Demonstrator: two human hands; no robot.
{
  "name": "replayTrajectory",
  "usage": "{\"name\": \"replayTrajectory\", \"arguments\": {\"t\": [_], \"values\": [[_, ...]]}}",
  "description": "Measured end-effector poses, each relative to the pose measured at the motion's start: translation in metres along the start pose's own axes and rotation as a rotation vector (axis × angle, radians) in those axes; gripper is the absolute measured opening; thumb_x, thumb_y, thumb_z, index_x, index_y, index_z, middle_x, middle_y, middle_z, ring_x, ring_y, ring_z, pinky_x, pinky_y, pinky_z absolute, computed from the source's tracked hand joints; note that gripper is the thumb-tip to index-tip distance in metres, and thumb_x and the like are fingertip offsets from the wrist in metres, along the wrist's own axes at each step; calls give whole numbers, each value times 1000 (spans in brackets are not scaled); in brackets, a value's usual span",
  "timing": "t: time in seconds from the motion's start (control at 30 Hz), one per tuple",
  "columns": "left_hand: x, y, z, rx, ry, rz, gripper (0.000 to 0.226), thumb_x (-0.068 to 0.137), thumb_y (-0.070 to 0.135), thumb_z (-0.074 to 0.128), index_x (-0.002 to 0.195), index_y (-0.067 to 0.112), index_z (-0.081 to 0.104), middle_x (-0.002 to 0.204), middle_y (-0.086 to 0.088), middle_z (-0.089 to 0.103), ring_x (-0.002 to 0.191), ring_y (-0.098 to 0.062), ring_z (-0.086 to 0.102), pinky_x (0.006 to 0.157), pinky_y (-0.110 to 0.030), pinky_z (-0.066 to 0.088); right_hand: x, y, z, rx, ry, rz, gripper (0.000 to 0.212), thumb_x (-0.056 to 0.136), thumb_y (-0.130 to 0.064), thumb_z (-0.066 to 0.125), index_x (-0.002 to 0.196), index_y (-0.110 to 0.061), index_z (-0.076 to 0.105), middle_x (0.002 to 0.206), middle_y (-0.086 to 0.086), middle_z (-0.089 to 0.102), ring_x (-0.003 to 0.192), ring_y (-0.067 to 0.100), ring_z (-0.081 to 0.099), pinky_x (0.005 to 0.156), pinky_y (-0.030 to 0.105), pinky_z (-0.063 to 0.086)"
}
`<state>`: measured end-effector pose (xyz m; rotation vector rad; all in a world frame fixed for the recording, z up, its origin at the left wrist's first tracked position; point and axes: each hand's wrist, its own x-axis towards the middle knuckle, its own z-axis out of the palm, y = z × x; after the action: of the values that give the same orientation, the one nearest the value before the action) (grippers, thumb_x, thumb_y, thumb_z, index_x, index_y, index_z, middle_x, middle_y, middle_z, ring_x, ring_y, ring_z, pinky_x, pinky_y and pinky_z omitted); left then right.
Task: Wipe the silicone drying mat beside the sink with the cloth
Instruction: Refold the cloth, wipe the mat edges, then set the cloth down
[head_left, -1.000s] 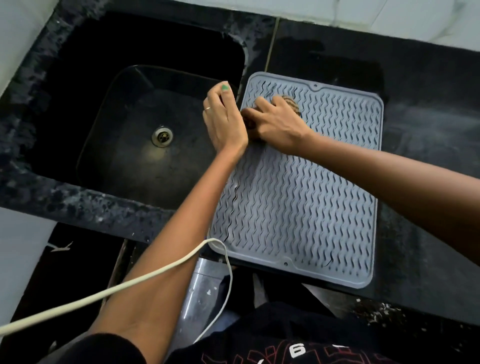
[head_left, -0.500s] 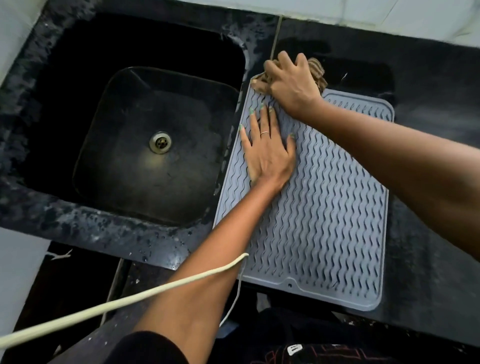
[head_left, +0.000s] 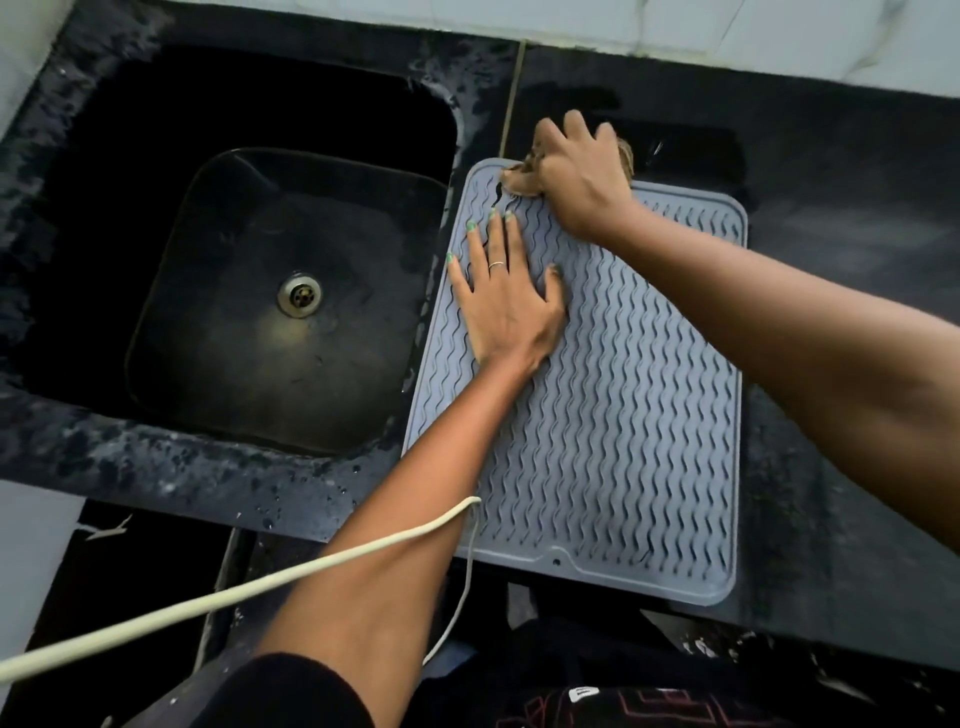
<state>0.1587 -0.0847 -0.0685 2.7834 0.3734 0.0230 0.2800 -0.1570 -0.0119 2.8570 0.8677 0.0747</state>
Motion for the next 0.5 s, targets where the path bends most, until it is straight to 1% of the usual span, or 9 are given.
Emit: {"name": "replayTrajectory", "arguments": {"t": [0.07, 0.1, 0.17, 0.27, 0.33, 0.37, 0.4, 0.43, 0.5], "values": [[1, 0, 0, -13, -10, 6, 71, 96, 50, 29, 155, 16, 11, 164, -3, 9, 152, -26, 3, 121, -49, -3, 13, -6, -6, -38, -14, 85, 26, 90, -15, 53, 109, -3, 64, 124, 17, 47, 117, 39, 38, 89, 53, 35], [0, 1, 0, -16, -8, 13, 71, 96, 50, 29, 155, 16, 11, 164, -3, 9, 152, -26, 3, 120, -49, -4, 15, -5, -9, -44, -19, 133, 27, 88, -15, 54, 110, -3, 65, 126, 17, 47, 119, 39, 37, 91, 53, 34], [1, 1, 0, -18, -8, 20, 71, 95, 50, 27, 155, 16, 10, 164, -3, 8, 151, -27, 4, 120, -50, -4, 11, 9, -13, 80, -57, 262, 33, 84, -6, 57, 116, -7, 63, 132, 17, 42, 123, 40, 34, 95, 54, 34], [2, 0, -1, -6, -18, 18, 71, 95, 49, 27, 156, 16, 9, 164, -4, 7, 151, -27, 3, 119, -51, -4, -14, 36, -18, 423, -75, 329, 51, 82, 3, 56, 127, -19, 58, 131, 14, 43, 120, 35, 38, 101, 47, 38], [4, 0, -5, -6, -72, 20, 70, 97, 48, 28, 156, 17, 7, 164, -3, 4, 152, -26, -1, 119, -52, -7, -38, 42, -29, 758, -14, 367, 49, 83, 3, 56, 127, -18, 59, 125, 9, 54, 114, 22, 49, 99, 32, 44], [6, 0, -8, -13, -118, 13, 69, 98, 49, 26, 156, 18, 5, 164, -2, 1, 152, -25, -5, 118, -53, -9, -52, 41, -36, 958, 0, 411, 46, 82, 4, 57, 124, -14, 61, 117, 5, 61, 106, 14, 54, 93, 26, 46], [7, 2, -16, -37, -170, -4, 68, 99, 50, 24, 156, 20, 3, 164, 0, -3, 151, -23, -9, 116, -55, -13, -66, 41, -46, 1137, 14, 448, 40, 80, 3, 58, 118, -9, 63, 104, 2, 63, 95, 10, 56, 86, 23, 47], [12, 2, -22, -87, -243, -45, 66, 99, 52, 21, 156, 22, 5, 164, 1, -4, 151, -21, -12, 114, -56, -17, -75, 39, -52, 1273, 1, 478, 34, 79, 2, 59, 112, -7, 65, 95, 2, 61, 87, 10, 55, 81, 25, 46], [9, 8, -44, -228, -287, -112, 63, 97, 59, 18, 152, 28, 24, 164, 4, 6, 151, -19, -8, 112, -57, -20, -96, 36, -65, 1462, -23, 488, 30, 81, 0, 59, 108, -10, 66, 91, 4, 59, 86, 15, 55, 82, 29, 46]]}}
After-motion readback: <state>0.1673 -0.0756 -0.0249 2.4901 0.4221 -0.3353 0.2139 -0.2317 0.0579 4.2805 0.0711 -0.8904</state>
